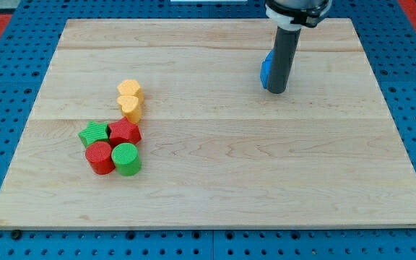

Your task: Separate the yellow hexagon and yellow heart

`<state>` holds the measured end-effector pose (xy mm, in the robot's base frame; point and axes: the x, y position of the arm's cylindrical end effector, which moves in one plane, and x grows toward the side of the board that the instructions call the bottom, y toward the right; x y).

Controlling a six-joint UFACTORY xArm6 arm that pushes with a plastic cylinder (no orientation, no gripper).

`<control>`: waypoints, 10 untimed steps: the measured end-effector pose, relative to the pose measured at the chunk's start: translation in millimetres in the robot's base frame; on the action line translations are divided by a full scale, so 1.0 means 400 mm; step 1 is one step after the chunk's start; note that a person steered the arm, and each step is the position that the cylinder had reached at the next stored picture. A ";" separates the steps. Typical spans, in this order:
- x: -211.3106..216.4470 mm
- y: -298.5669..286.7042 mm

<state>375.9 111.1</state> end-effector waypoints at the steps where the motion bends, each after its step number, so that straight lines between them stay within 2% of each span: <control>1: 0.045 -0.008; 2: 0.117 -0.088; 3: 0.139 -0.269; 5: 0.113 -0.642; 7: 0.117 -0.672; 10: 0.278 -0.686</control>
<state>487.2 -163.4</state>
